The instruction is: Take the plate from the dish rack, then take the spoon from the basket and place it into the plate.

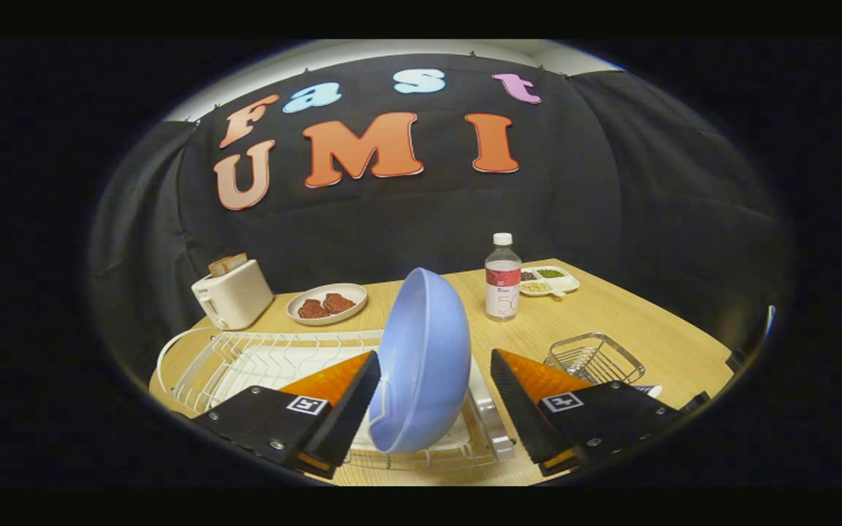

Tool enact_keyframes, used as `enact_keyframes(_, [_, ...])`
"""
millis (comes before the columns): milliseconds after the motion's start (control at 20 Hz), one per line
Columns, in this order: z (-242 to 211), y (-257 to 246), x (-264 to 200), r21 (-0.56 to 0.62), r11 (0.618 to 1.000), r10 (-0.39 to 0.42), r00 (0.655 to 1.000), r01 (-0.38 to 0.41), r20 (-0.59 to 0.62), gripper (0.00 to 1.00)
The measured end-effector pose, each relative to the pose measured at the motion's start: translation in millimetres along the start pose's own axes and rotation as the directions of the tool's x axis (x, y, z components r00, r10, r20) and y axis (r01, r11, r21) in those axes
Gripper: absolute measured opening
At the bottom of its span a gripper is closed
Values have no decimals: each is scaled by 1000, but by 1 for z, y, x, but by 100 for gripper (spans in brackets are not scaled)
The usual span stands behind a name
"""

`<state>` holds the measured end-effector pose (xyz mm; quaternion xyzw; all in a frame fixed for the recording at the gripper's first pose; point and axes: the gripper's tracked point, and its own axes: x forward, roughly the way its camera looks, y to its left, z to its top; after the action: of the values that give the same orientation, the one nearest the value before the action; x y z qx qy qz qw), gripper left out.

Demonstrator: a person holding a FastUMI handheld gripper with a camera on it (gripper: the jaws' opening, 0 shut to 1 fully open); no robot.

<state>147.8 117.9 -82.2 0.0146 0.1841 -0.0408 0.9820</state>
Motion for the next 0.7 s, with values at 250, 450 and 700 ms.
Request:
enact_keyframes(250, [5,-2,2,-43,997,-59,998,59,6,41])
enact_keyframes(450, [23,2,-4,-84,990,-107,993,112,58,31])
enact_keyframes(700, [48,6,-9,-178,969,-145,977,173,159,25])
